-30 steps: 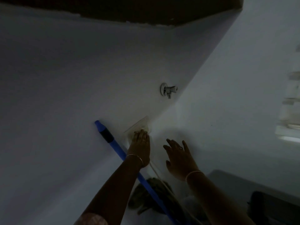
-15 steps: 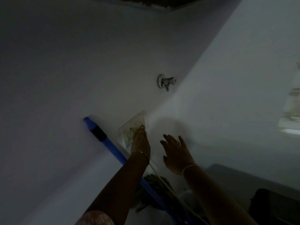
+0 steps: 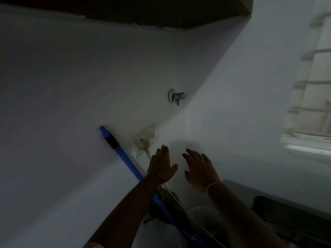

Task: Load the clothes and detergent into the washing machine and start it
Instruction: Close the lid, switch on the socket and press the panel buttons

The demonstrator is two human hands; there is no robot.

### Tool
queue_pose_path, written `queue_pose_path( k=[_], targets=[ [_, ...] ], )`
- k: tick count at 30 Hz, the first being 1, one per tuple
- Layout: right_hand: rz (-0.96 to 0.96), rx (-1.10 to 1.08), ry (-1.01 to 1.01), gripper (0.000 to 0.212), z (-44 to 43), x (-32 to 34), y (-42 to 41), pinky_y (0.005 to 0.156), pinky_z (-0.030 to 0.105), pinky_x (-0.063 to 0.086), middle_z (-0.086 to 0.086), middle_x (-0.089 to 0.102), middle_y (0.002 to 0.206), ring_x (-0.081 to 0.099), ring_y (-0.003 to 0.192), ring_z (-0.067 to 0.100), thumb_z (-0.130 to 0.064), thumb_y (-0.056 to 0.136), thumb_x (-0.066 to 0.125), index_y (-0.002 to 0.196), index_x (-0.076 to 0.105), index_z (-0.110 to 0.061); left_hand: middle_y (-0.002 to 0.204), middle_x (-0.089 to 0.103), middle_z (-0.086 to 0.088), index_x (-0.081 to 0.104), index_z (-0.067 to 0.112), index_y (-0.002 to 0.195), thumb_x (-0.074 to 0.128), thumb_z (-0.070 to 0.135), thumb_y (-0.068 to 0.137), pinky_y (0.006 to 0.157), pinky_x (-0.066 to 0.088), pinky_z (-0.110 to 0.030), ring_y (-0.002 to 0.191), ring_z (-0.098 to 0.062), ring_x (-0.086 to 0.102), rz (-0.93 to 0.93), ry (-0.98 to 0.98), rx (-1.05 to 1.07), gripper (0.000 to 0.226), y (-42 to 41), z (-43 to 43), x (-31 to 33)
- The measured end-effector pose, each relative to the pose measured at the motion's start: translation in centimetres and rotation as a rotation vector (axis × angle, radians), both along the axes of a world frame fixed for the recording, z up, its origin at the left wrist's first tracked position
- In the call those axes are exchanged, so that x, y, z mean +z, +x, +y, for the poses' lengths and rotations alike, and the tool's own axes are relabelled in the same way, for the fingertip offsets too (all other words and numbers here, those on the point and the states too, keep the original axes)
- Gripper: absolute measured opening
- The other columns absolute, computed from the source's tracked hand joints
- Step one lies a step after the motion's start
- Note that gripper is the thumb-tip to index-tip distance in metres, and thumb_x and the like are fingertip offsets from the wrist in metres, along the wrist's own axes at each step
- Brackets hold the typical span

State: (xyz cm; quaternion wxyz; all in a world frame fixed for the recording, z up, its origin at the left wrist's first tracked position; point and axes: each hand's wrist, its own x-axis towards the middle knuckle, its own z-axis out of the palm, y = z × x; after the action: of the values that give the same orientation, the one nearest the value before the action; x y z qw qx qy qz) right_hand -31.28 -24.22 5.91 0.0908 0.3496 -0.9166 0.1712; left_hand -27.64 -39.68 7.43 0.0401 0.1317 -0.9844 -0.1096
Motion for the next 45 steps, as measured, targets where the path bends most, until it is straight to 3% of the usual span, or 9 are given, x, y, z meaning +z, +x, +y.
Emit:
queue_pose_path(
  k=[10, 18, 22, 24, 29, 32, 37, 41, 45],
  targets=[
    [-0.031, -0.083, 0.064, 0.066, 12.8, 2.6, 10.8, 0.117, 0.035, 0.018, 0.000, 0.016, 0.159, 0.021, 0.145, 0.018, -0.029, 0.091, 0.051, 0.150, 0.023, -0.021, 0.161, 0.000, -0.008, -0.003, 0.010, 0.152, 0.046, 0.049, 0.094, 0.121, 0.008, -0.039, 0.148, -0.023, 0.003, 0.069, 0.158, -0.059, 0.085, 10.3, 13.9, 1.5],
    [-0.113, -0.203, -0.018, 0.063, 24.7, 2.1, 22.0, 0.116, 0.035, 0.026, 0.006, 0.033, 0.153, 0.031, 0.141, 0.023, -0.030, 0.087, 0.056, 0.145, 0.035, -0.016, 0.161, 0.006, -0.006, 0.005, 0.012, 0.153, 0.051, 0.045, 0.093, 0.120, 0.010, -0.031, 0.147, -0.021, 0.010, 0.041, 0.275, -0.241, 0.082, 21.0, 24.3, 1.3],
    [-0.178, -0.270, -0.033, 0.065, 30.6, 0.3, 26.8, 0.115, 0.033, 0.027, 0.007, 0.035, 0.151, 0.033, 0.140, 0.023, -0.030, 0.084, 0.060, 0.143, 0.038, -0.014, 0.155, 0.026, -0.008, 0.023, 0.011, 0.150, 0.059, 0.040, 0.090, 0.116, 0.022, -0.029, 0.142, -0.023, 0.027, 0.082, 0.305, -0.297, 0.076, 25.8, 28.6, 0.2],
    [-0.215, -0.317, -0.025, 0.064, 33.1, -1.0, 29.1, 0.113, 0.035, 0.030, 0.006, 0.035, 0.151, 0.034, 0.138, 0.024, -0.032, 0.086, 0.059, 0.144, 0.036, -0.016, 0.149, 0.037, -0.010, 0.030, 0.009, 0.146, 0.063, 0.039, 0.086, 0.112, 0.031, -0.031, 0.136, -0.025, 0.037, 0.096, 0.319, -0.310, 0.075, 27.8, 30.2, -0.8],
    [-0.300, -0.396, 0.005, 0.065, 38.8, -4.1, 35.2, 0.114, 0.035, 0.029, 0.005, 0.033, 0.152, 0.032, 0.139, 0.023, -0.040, 0.088, 0.057, 0.145, 0.035, -0.019, 0.153, 0.030, -0.009, 0.029, 0.011, 0.148, 0.060, 0.035, 0.090, 0.116, 0.023, -0.026, 0.141, -0.021, 0.029, 0.032, 0.346, -0.382, 0.070, 32.6, 33.4, -4.3],
    [-0.311, -0.457, -0.024, 0.068, 41.5, -5.8, 38.8, 0.112, 0.036, 0.032, 0.005, 0.040, 0.147, 0.036, 0.136, 0.022, -0.056, 0.084, 0.055, 0.141, 0.041, -0.020, 0.152, 0.033, -0.005, 0.032, 0.015, 0.147, 0.060, 0.034, 0.090, 0.116, 0.026, -0.029, 0.140, -0.019, 0.032, 0.018, 0.371, -0.415, 0.066, 35.2, 34.6, -6.4],
    [-0.316, -0.539, 0.035, 0.111, 44.5, -7.3, 43.8, 0.118, 0.045, 0.018, -0.002, 0.026, 0.156, 0.018, 0.145, 0.020, -0.094, 0.055, 0.036, 0.143, 0.037, -0.027, 0.152, 0.034, -0.004, 0.040, 0.016, 0.143, 0.061, 0.030, 0.088, 0.115, 0.028, -0.028, 0.139, -0.018, 0.034, 0.086, 0.345, -0.432, 0.060, 39.2, 34.6, -9.6],
    [-0.337, -0.626, 0.046, 0.115, 46.3, -9.1, 46.6, 0.116, 0.051, 0.002, -0.007, 0.004, 0.161, -0.002, 0.148, 0.019, -0.089, 0.052, 0.052, 0.149, 0.017, -0.039, 0.152, 0.033, -0.001, 0.042, 0.022, 0.141, 0.059, 0.033, 0.088, 0.111, 0.036, -0.034, 0.137, -0.018, 0.036, 0.123, 0.257, -0.405, 0.057, 42.5, 33.3, -11.8],
    [-0.372, -0.732, 0.014, 0.122, 46.3, -10.5, 48.7, 0.115, 0.057, -0.001, -0.011, -0.010, 0.160, -0.014, 0.147, 0.019, -0.091, 0.045, 0.055, 0.147, 0.003, -0.049, 0.146, 0.042, -0.005, 0.049, 0.020, 0.136, 0.046, 0.041, 0.090, 0.107, 0.040, -0.038, 0.133, -0.024, 0.043, 0.144, 0.132, -0.391, 0.051, 45.2, 31.8, -13.3]
  ],
)
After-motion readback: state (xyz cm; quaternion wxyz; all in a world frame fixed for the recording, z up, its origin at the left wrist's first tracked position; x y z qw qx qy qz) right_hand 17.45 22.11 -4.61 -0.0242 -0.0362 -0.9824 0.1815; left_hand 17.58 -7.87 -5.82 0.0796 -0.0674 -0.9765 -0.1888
